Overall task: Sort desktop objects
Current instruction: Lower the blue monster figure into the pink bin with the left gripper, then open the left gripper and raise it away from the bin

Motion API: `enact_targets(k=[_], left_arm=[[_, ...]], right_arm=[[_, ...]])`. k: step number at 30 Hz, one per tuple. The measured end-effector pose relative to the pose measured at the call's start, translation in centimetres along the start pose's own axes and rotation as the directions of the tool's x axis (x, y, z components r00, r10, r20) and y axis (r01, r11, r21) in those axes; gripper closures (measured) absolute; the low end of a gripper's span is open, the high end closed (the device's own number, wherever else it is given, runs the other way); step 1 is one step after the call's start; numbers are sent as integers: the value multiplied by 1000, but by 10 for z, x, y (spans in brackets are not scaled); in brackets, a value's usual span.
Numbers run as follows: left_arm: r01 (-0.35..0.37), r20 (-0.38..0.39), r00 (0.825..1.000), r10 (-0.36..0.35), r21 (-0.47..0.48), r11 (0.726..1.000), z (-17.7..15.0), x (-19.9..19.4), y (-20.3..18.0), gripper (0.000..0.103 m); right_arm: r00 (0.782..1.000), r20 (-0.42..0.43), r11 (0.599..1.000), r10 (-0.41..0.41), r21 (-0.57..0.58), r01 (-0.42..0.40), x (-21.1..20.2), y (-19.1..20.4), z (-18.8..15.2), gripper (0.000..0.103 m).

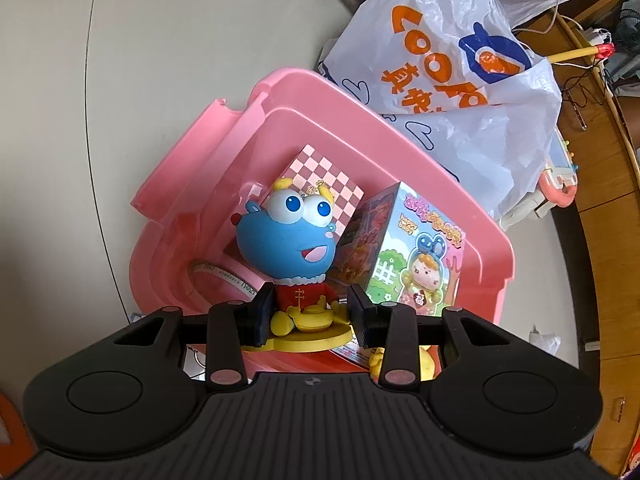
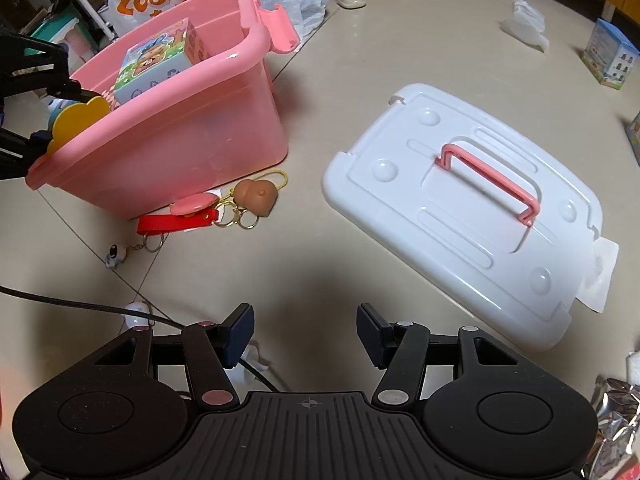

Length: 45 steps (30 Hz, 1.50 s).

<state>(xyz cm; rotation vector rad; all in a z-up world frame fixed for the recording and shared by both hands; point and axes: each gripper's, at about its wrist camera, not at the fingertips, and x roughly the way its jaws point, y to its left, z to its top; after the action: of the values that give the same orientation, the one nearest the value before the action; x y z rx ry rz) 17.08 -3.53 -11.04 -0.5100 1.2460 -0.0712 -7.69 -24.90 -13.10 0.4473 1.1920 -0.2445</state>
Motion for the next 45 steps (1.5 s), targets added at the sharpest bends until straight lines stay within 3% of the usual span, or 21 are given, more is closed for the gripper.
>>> enact_targets(k=[8, 19, 35, 41, 45], left_arm=[[-20, 8, 1000, 20, 35, 999, 0, 5, -4, 64], [-98, 21, 995, 95, 219, 971, -14, 10, -23, 63], [-101, 11, 995, 101, 236, 966, -17, 10, -26, 63], [-162, 65, 986, 151, 215, 963, -18, -3, -23, 38], [-177, 83, 983, 162, 230, 957, -22, -15, -24, 36]], right_arm=[[1000, -9, 1000, -1, -15, 1, 3, 1, 0, 50], [1000, -18, 1000, 3, -26, -3, 6, 3, -1, 50], [1000, -29, 999, 6, -40, -7, 10, 8, -1, 50], [1000, -26, 999, 5, -43, -6, 7, 8, 0, 50], [1000, -17, 999, 2, -48, -2, 2, 9, 0, 50]])
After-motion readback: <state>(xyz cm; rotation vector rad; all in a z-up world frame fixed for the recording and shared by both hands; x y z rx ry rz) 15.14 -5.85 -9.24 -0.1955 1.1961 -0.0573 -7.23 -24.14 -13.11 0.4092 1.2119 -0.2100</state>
